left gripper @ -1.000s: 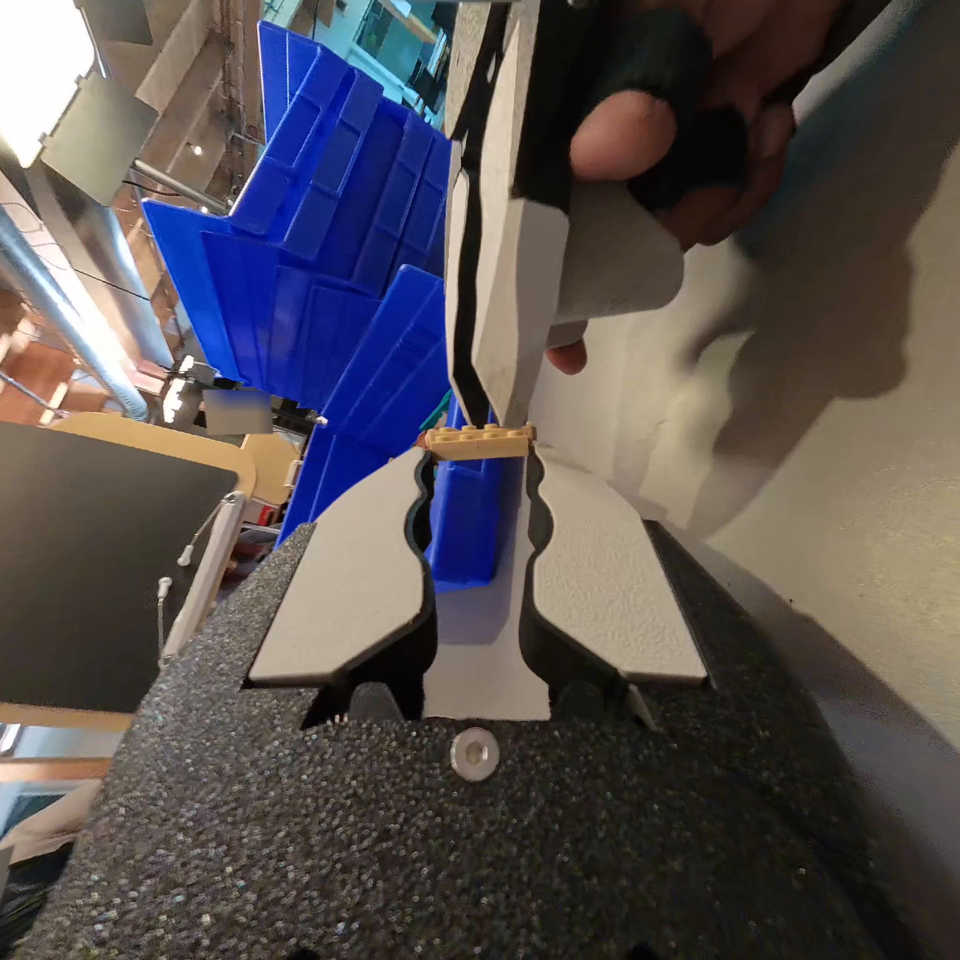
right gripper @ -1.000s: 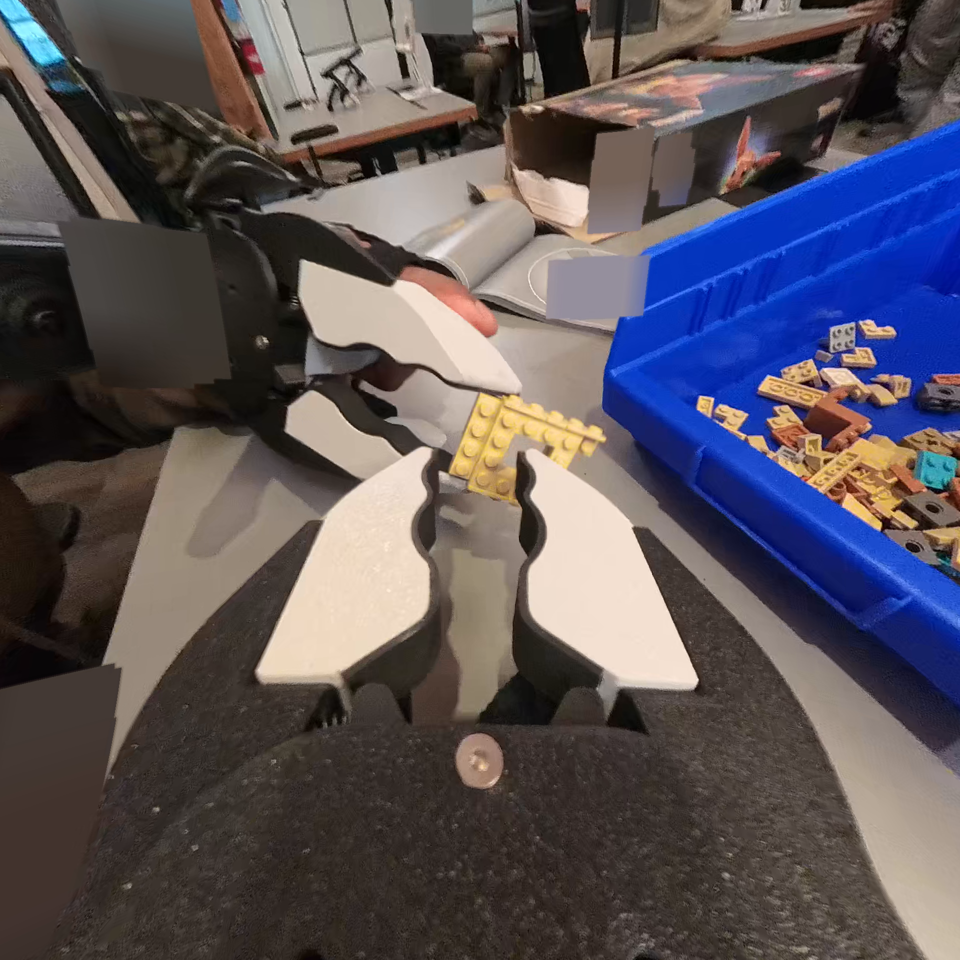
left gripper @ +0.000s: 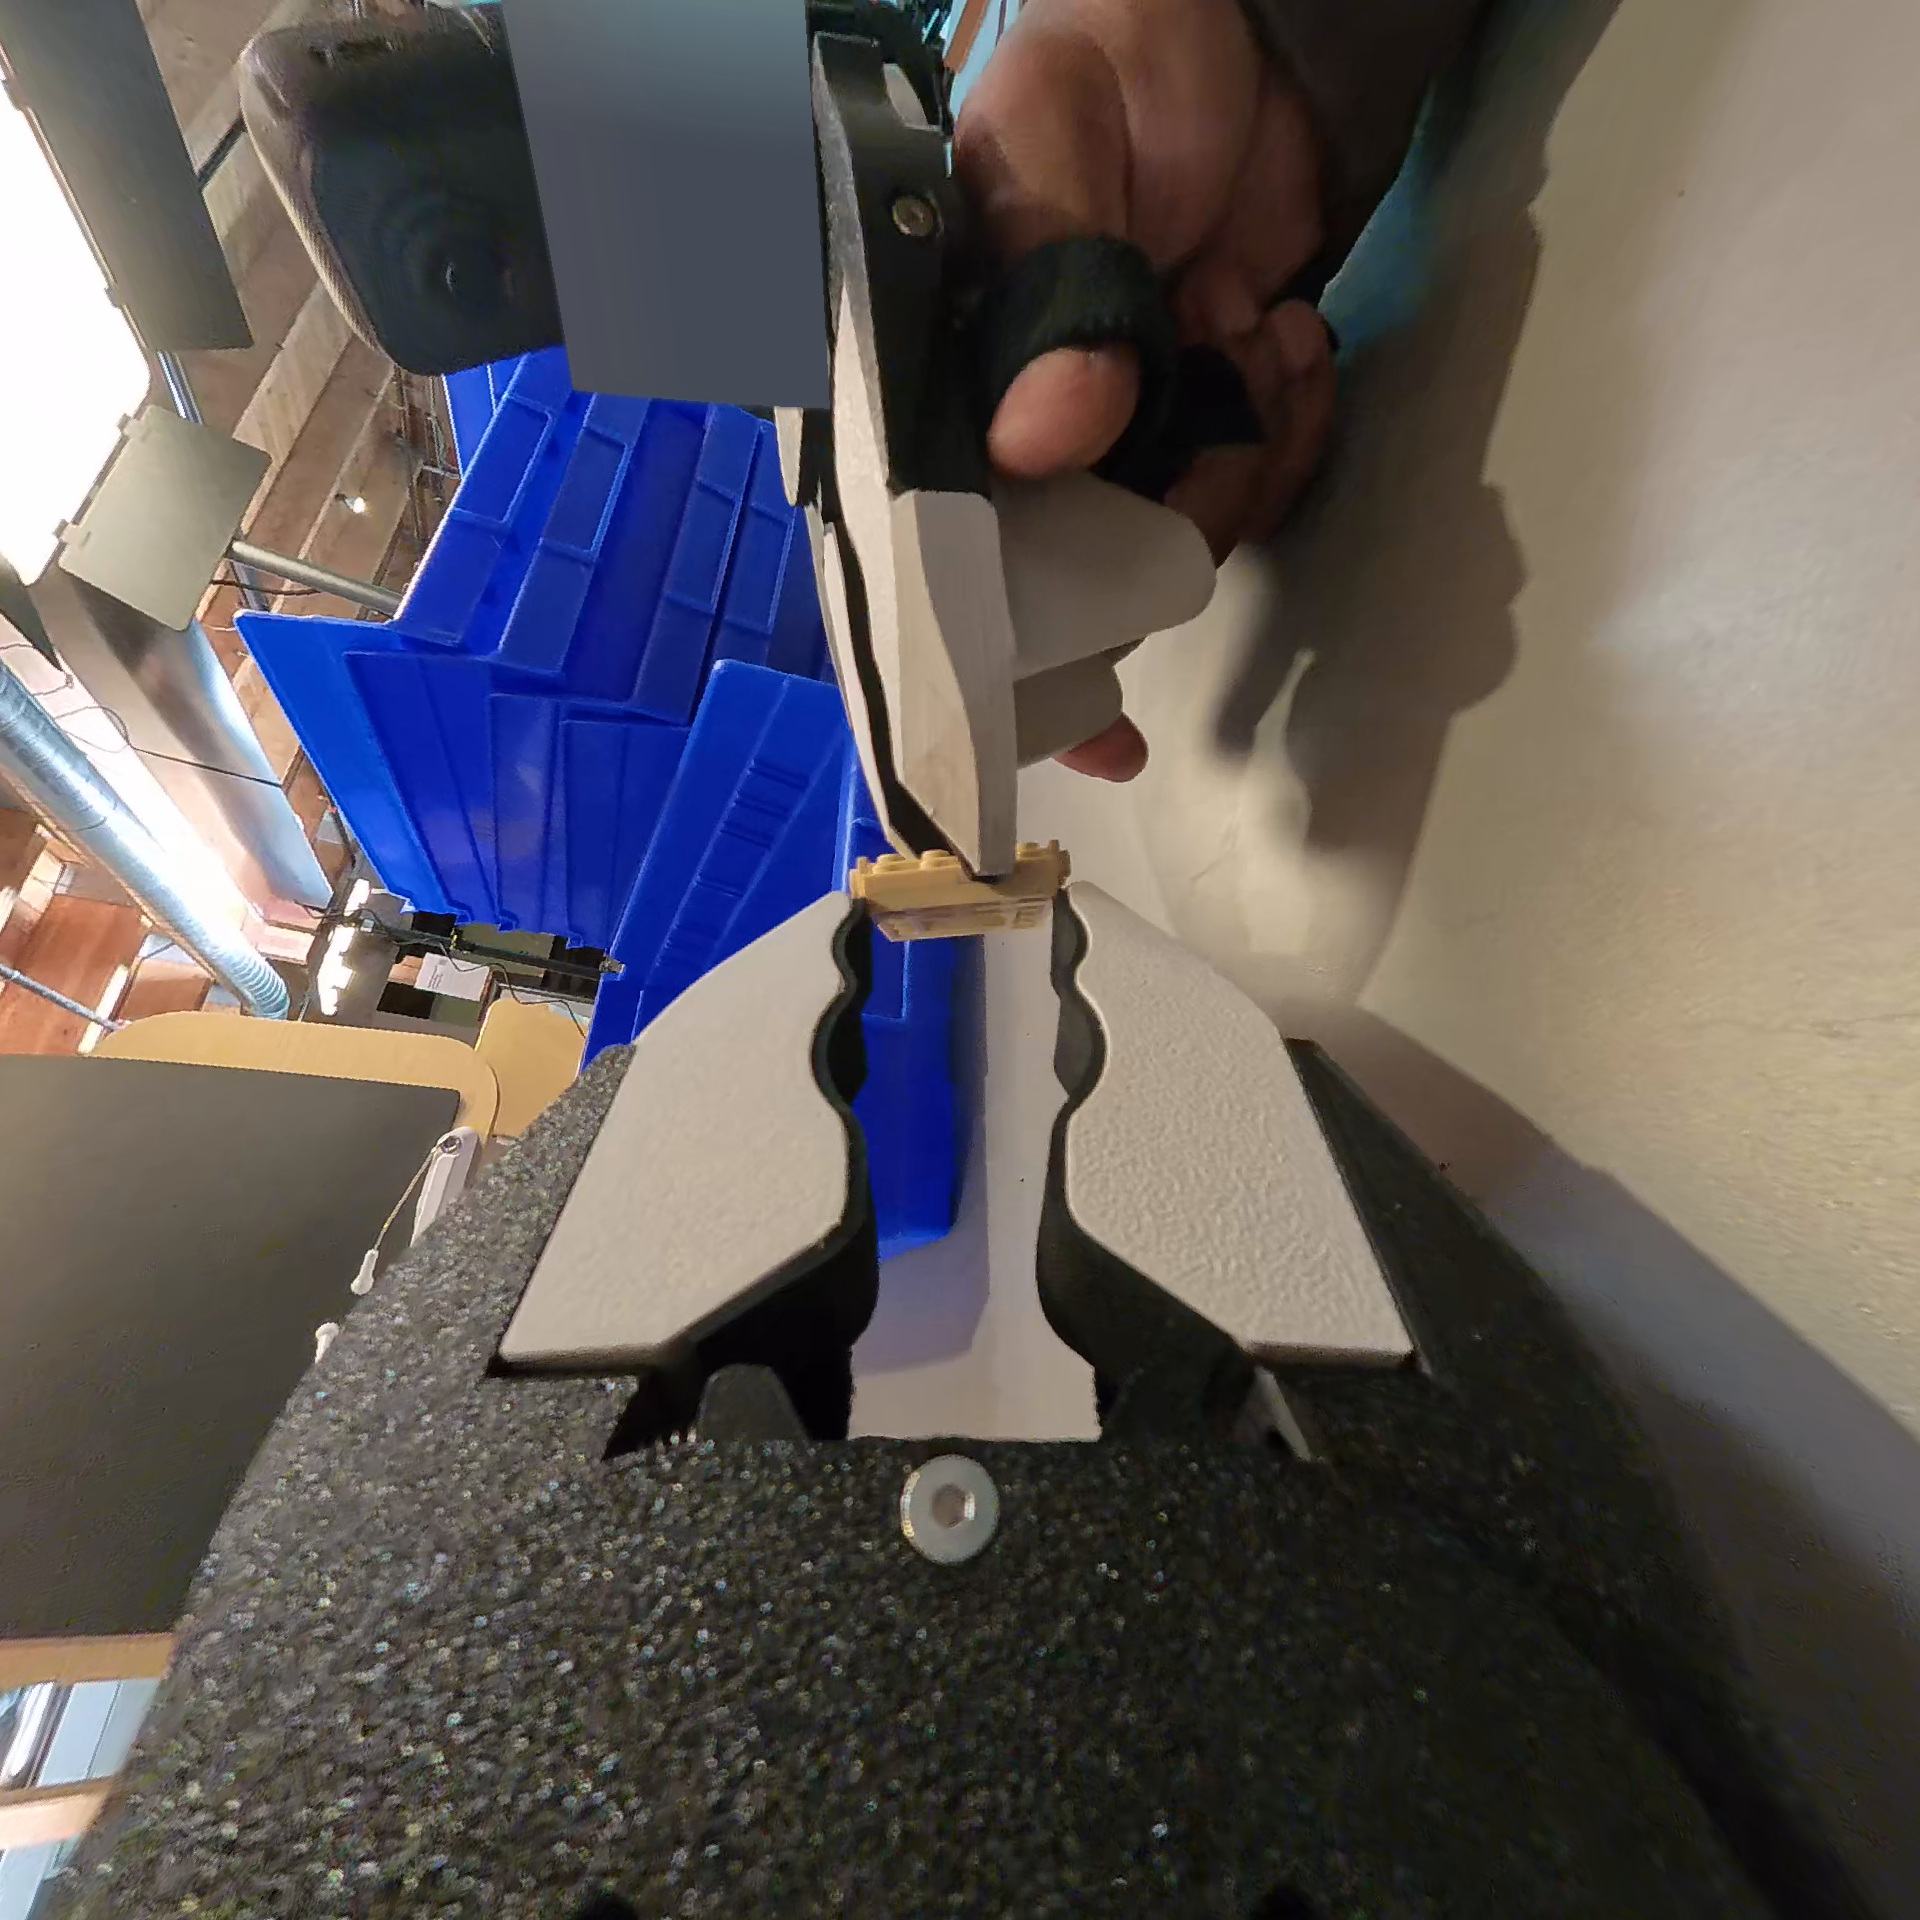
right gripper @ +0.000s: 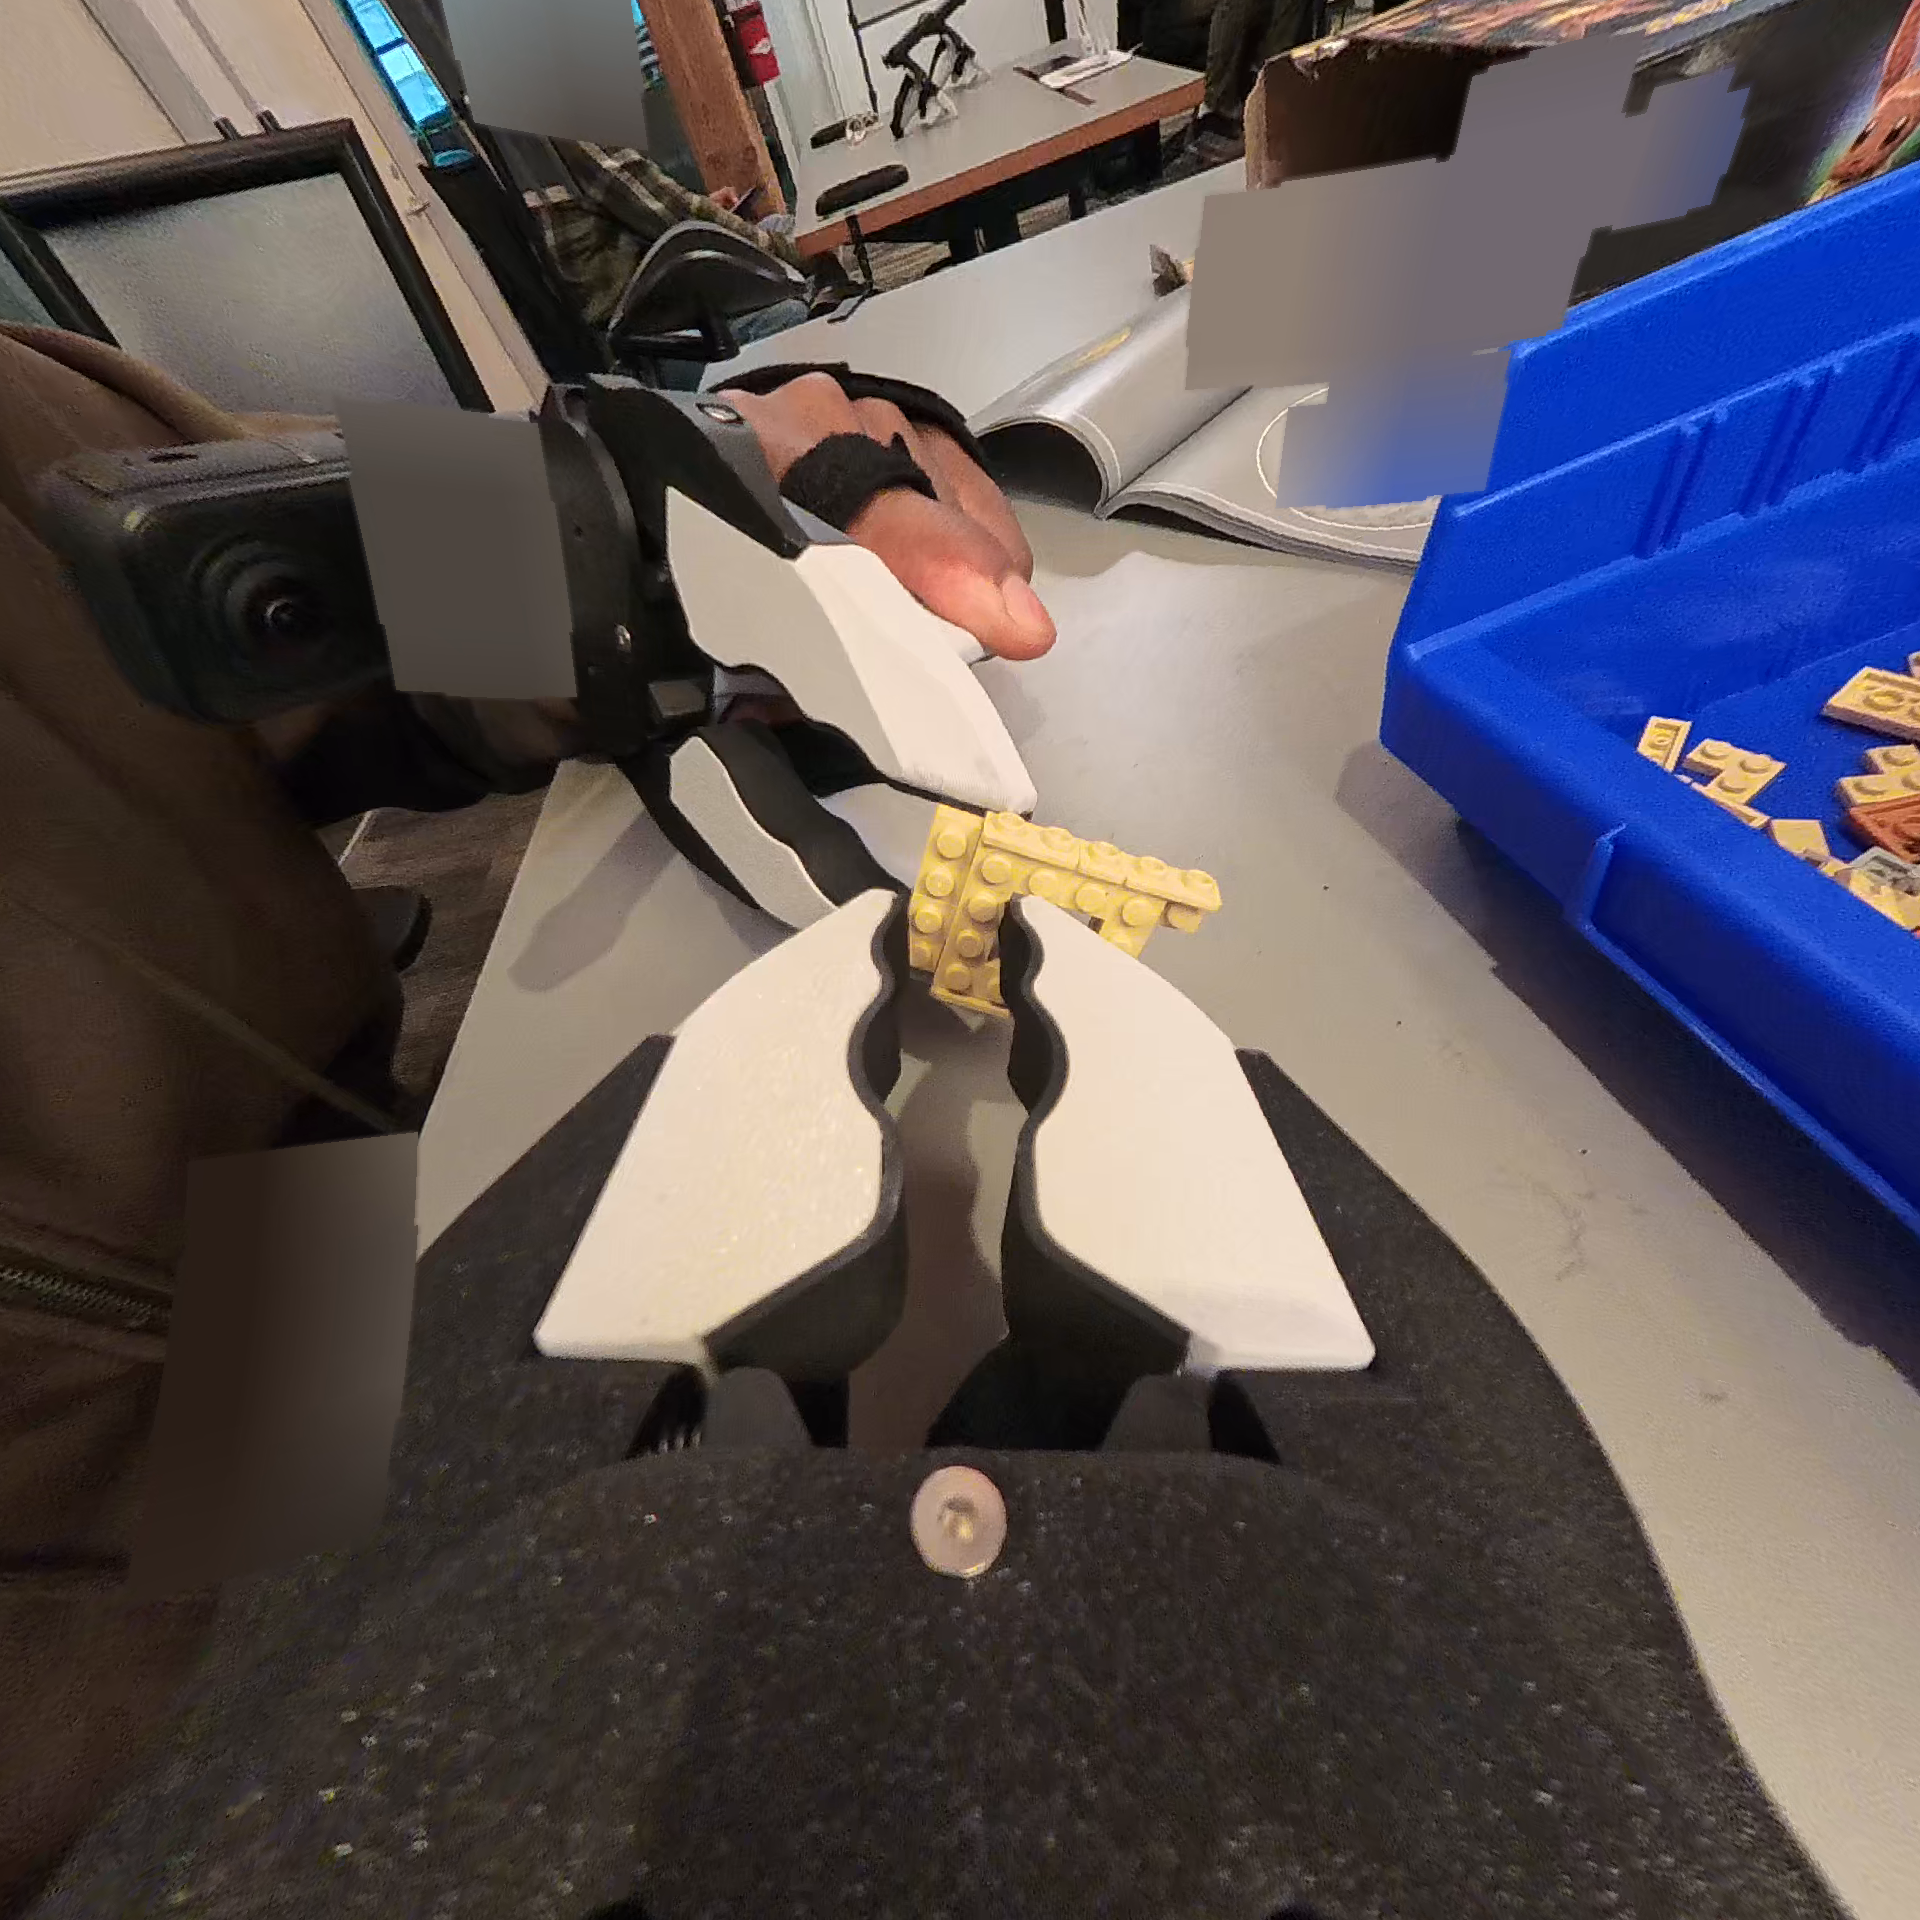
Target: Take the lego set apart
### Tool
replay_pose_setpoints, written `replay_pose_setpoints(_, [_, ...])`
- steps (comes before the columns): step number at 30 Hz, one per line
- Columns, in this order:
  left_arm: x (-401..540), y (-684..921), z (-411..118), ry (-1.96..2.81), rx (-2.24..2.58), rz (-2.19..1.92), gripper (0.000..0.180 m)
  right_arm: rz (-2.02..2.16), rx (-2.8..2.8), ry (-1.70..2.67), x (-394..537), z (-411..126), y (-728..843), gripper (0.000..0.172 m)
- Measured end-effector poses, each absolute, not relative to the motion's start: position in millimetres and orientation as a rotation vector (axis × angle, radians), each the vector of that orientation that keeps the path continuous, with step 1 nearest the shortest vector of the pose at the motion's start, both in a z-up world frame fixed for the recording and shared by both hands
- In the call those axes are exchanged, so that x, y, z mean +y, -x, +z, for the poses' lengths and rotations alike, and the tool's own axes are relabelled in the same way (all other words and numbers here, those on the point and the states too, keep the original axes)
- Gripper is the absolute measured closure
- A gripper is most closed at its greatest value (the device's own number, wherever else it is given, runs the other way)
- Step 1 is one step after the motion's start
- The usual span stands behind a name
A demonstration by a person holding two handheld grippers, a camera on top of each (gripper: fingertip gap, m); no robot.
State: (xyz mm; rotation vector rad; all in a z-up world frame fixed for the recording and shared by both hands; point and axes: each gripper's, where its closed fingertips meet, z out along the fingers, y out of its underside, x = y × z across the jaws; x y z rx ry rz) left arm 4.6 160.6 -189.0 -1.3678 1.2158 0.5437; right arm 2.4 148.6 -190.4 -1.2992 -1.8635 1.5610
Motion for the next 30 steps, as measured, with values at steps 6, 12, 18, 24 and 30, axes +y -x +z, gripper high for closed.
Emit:
replay_pose_setpoints(6, [159.6,-6.9,-189.2,1.363,1.223,0.534,0.147,1.602,-1.876,1.320,147.9,-190.4,-5.0,0.155])
replay_pose_setpoints(12, [158.2,-9.2,-188.9,1.356,1.227,0.516,0.148,1.640,-1.888,1.329,146.6,-189.9,-7.4,0.156])
replay_pose_setpoints(18, [157.7,-10.3,-188.1,1.357,1.224,0.503,0.148,1.669,-1.887,1.334,146.1,-188.9,-8.4,0.156])
replay_pose_setpoints(24, [156.9,-11.8,-187.5,1.357,1.221,0.486,0.148,1.716,-1.892,1.350,145.5,-187.5,-10.5,0.156])
replay_pose_setpoints(30, [157.5,-8.0,-185.9,1.372,1.201,0.480,0.148,1.739,-1.866,1.370,152.5,-185.6,-12.0,0.167])
